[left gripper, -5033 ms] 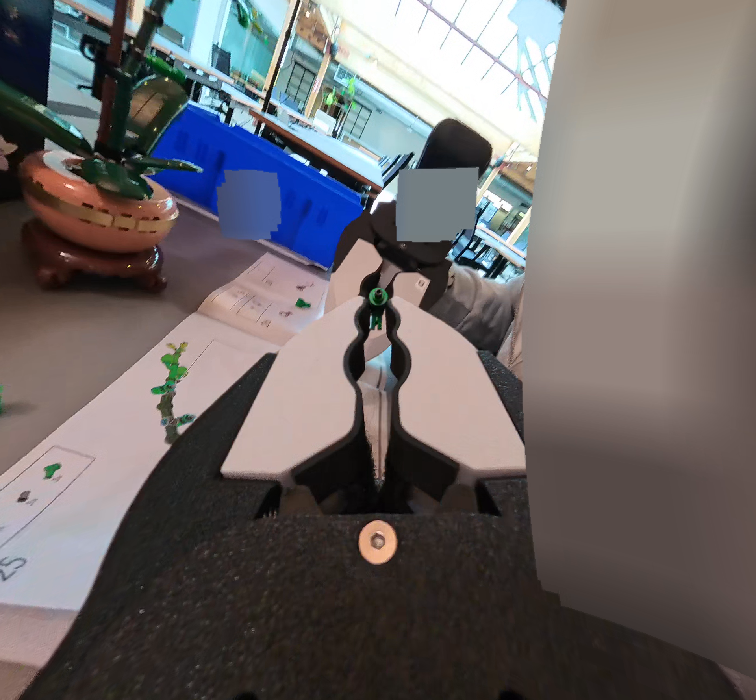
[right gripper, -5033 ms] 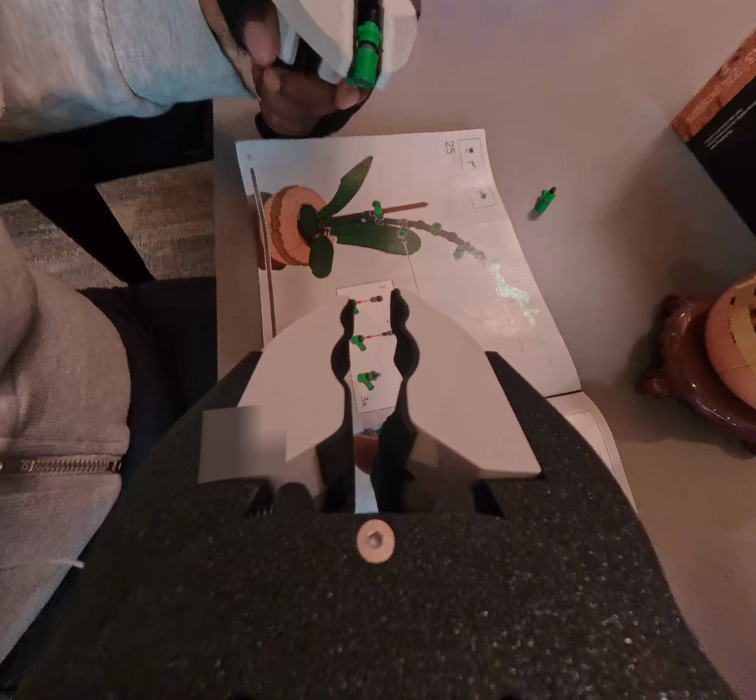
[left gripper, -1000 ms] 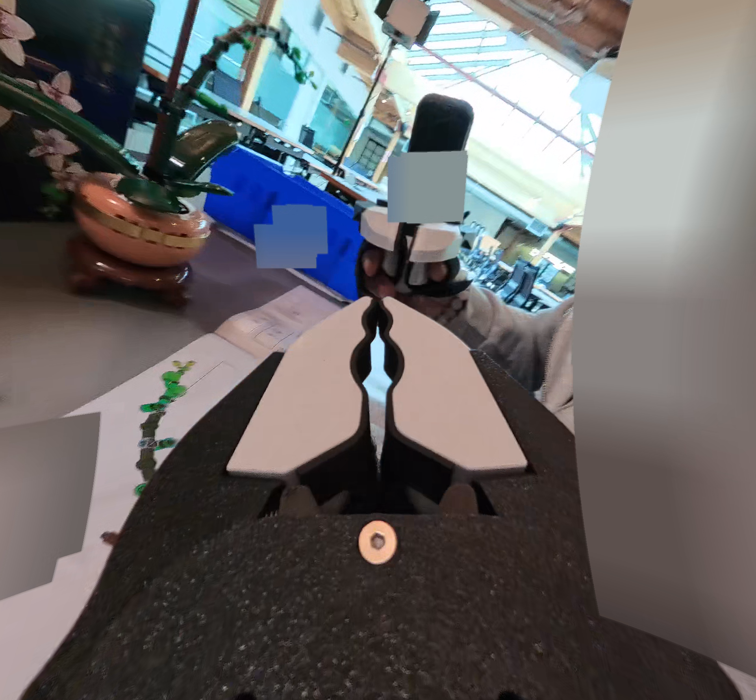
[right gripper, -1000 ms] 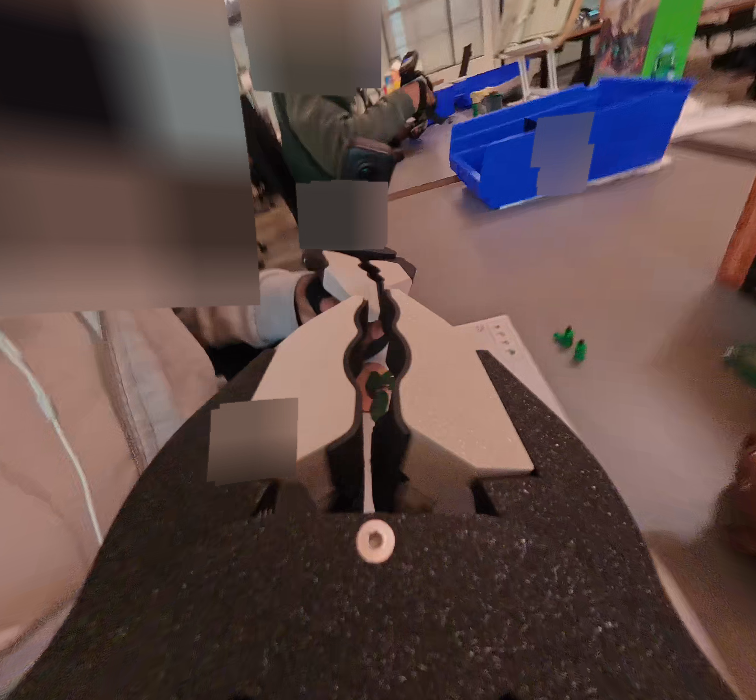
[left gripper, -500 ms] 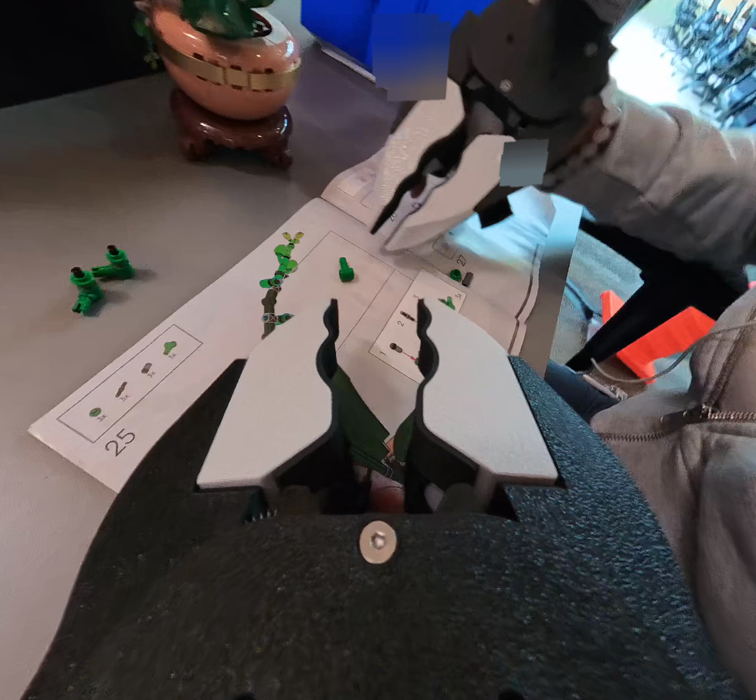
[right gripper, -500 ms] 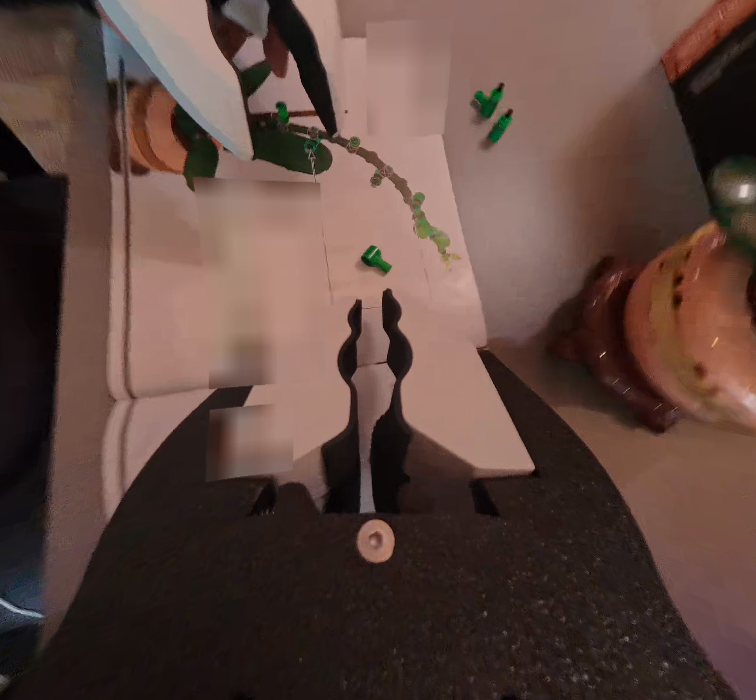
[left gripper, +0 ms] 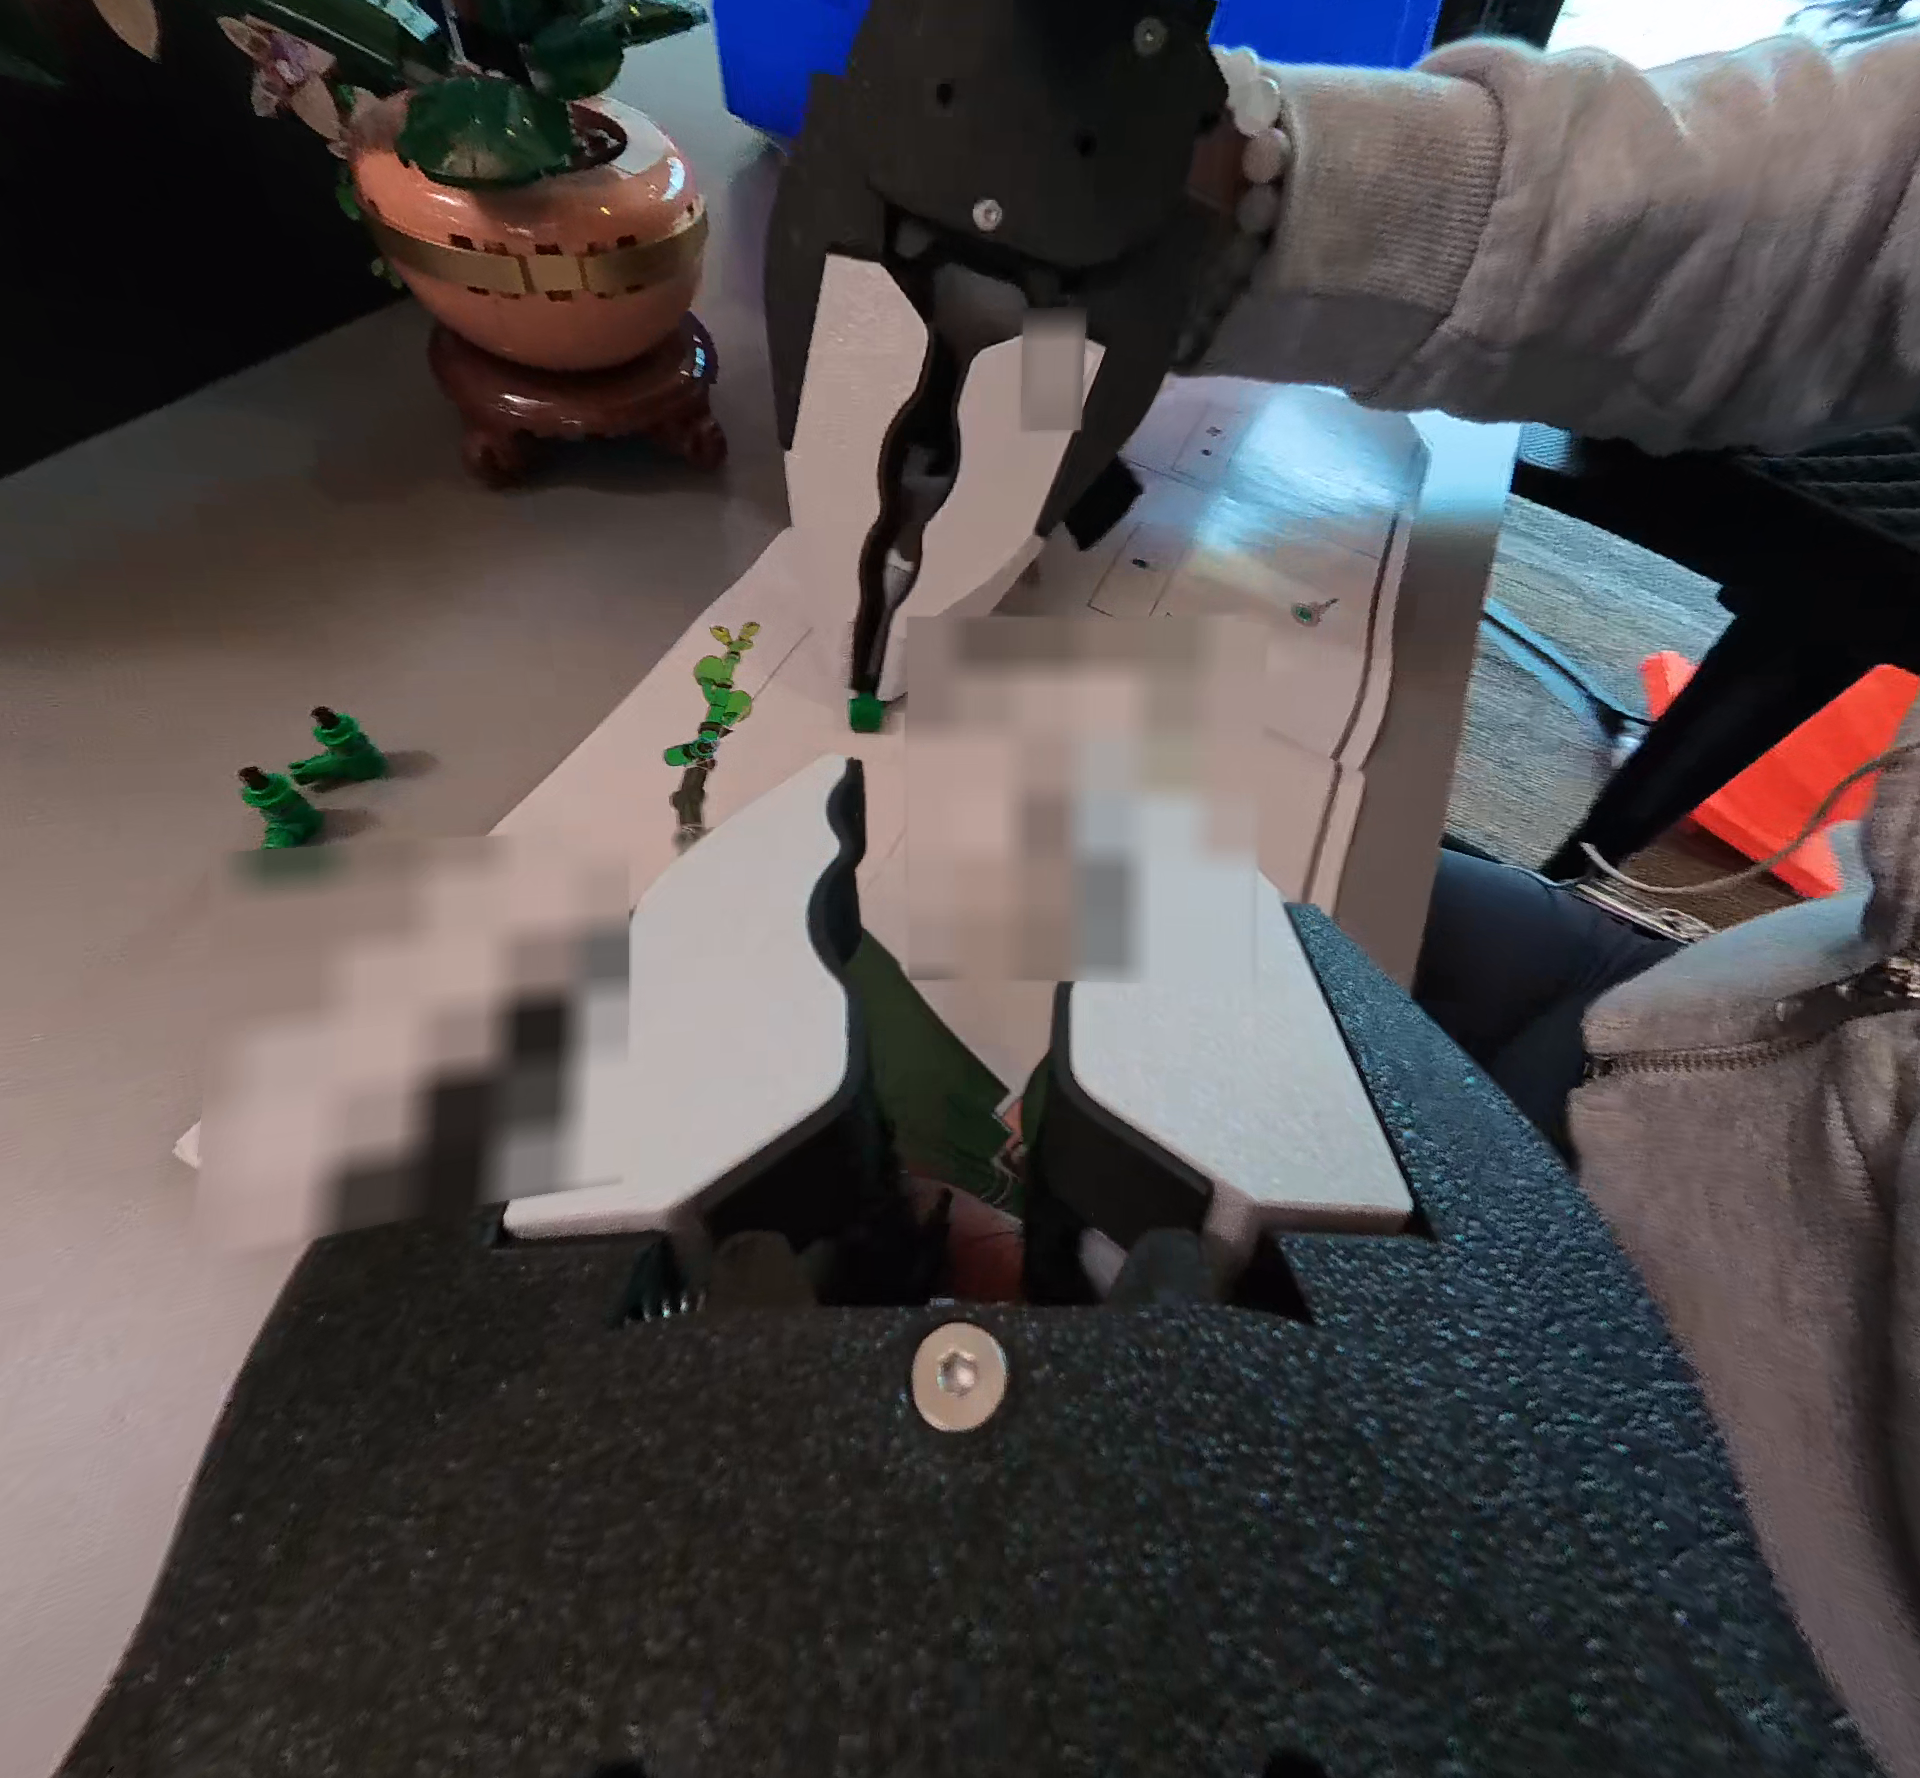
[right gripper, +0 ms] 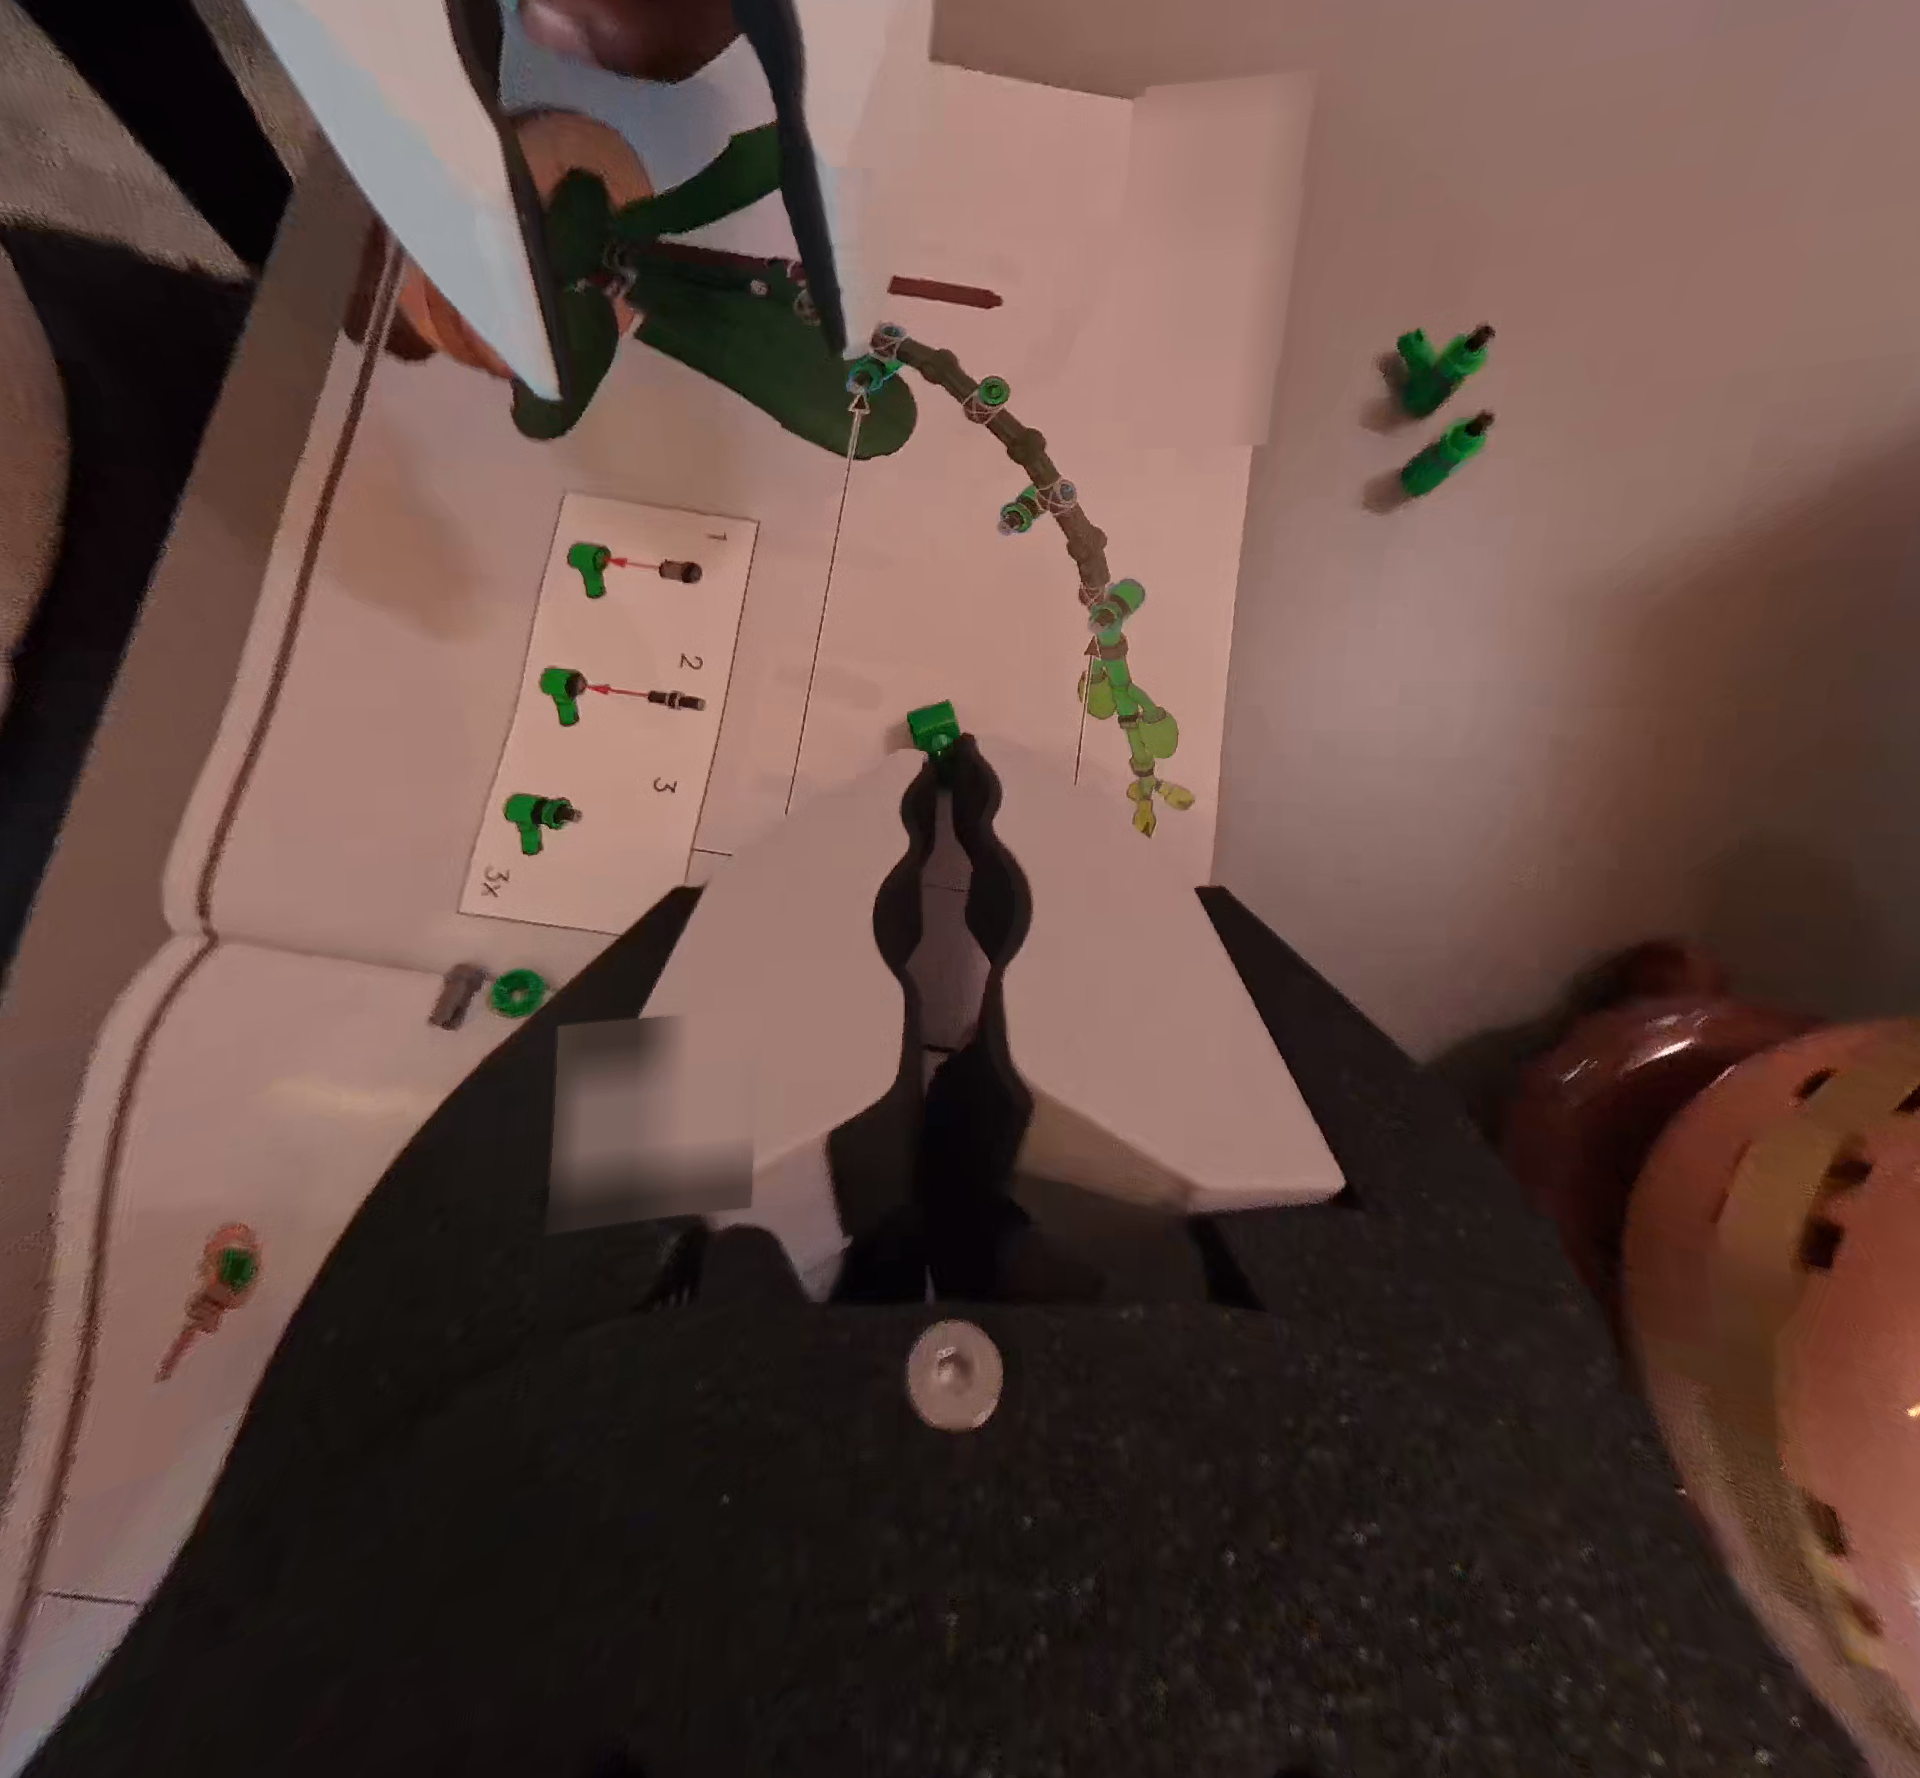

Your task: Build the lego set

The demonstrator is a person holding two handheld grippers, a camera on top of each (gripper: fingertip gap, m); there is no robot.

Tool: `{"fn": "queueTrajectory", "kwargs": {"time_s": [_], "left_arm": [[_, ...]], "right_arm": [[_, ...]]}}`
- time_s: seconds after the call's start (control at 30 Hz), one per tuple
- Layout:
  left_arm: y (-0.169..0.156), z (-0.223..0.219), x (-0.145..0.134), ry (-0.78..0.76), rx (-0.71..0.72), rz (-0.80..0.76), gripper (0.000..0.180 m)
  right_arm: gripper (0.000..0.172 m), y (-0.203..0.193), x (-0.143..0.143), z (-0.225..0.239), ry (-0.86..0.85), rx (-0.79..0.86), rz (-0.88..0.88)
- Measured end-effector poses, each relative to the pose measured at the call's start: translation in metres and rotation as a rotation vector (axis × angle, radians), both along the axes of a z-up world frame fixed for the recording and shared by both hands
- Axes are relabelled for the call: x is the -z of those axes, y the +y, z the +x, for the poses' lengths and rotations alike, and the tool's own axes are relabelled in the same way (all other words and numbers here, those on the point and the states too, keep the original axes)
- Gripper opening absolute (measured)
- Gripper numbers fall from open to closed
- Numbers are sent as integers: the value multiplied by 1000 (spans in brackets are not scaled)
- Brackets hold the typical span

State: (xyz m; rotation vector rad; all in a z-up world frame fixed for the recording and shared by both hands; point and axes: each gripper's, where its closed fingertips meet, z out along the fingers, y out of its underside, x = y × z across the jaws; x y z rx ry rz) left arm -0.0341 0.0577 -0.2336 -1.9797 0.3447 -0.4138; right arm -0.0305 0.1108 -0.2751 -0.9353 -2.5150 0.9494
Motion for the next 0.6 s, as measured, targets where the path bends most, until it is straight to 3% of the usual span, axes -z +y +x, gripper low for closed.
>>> {"fn": "queueTrajectory", "kwargs": {"time_s": [0.13,0.37,0.43,0.6], "left_arm": [[2,-13,-2,144,-55,70,32],[1,-17,7,279,-60,35,29],[3,-25,3,268,-111,41,27],[3,-33,-10,129,-165,77,25]], "right_arm": [[0,-1,-11,5,-48,135,-204],[0,3,-15,14,-51,216,-203],[25,4,-17,11,-5,217,-161],[27,4,-14,2,-4,249,-108]]}}
